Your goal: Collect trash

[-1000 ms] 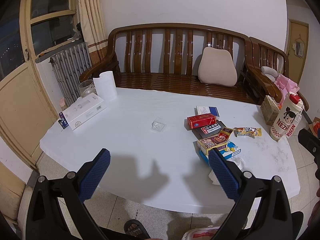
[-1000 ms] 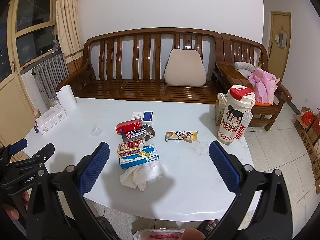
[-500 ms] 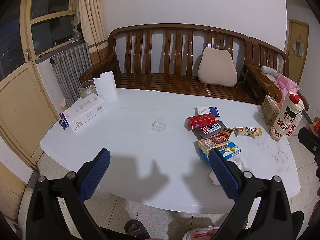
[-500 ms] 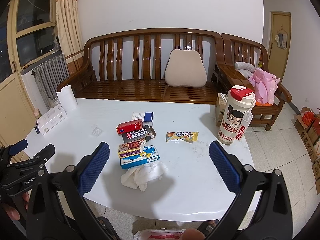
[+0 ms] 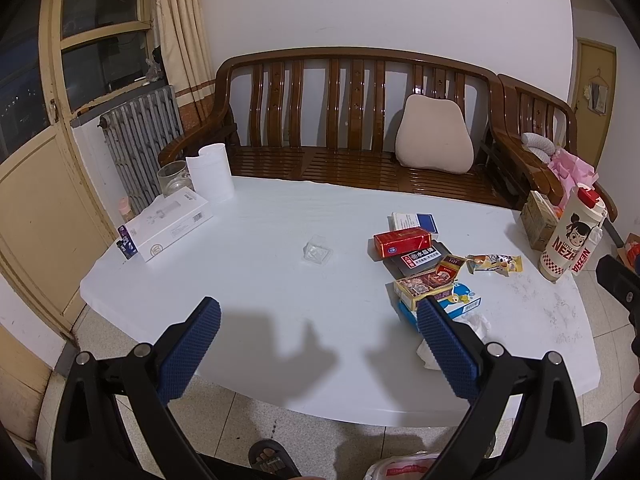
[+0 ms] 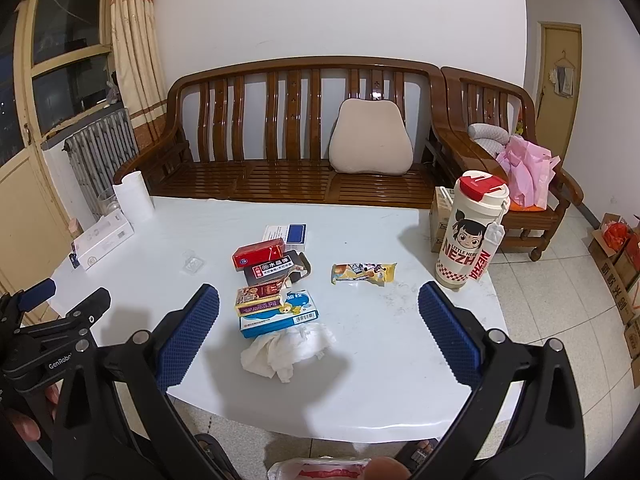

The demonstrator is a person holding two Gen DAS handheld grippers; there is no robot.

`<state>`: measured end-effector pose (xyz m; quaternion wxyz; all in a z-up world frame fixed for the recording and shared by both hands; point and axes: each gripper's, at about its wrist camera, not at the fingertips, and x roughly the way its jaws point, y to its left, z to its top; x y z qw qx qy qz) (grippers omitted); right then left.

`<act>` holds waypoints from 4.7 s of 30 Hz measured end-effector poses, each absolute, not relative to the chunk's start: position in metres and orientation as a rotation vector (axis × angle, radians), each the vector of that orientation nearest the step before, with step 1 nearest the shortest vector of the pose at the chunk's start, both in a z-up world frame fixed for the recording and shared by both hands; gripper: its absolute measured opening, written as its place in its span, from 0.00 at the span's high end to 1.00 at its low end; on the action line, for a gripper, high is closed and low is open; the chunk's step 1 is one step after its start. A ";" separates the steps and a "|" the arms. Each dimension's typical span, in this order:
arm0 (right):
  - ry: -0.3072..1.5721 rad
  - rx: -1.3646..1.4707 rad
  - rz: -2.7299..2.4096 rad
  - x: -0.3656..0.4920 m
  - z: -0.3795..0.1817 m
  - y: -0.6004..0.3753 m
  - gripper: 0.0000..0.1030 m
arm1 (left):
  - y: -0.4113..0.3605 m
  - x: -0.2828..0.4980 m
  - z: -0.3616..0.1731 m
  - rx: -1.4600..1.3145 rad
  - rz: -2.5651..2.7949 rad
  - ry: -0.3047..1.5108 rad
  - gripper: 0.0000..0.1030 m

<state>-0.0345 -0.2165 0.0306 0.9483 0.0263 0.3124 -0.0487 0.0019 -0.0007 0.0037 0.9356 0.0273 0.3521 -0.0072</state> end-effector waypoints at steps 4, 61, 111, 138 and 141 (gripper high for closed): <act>0.636 0.056 -0.098 -0.035 0.031 -0.217 0.05 | -0.001 0.002 0.004 0.057 -0.014 0.719 0.06; 0.757 -0.043 -0.003 0.016 0.008 -0.254 0.05 | 0.015 0.070 -0.036 0.061 -0.089 0.765 0.06; 1.237 -0.312 0.380 0.222 -0.165 -0.301 0.65 | -0.005 0.247 -0.177 0.064 -0.252 0.945 0.33; 1.203 -0.227 0.290 0.210 -0.161 -0.305 0.92 | 0.002 0.241 -0.163 0.053 -0.235 0.885 0.68; 1.200 -0.222 0.290 0.207 -0.160 -0.306 0.93 | 0.001 0.238 -0.156 0.038 -0.248 0.878 0.68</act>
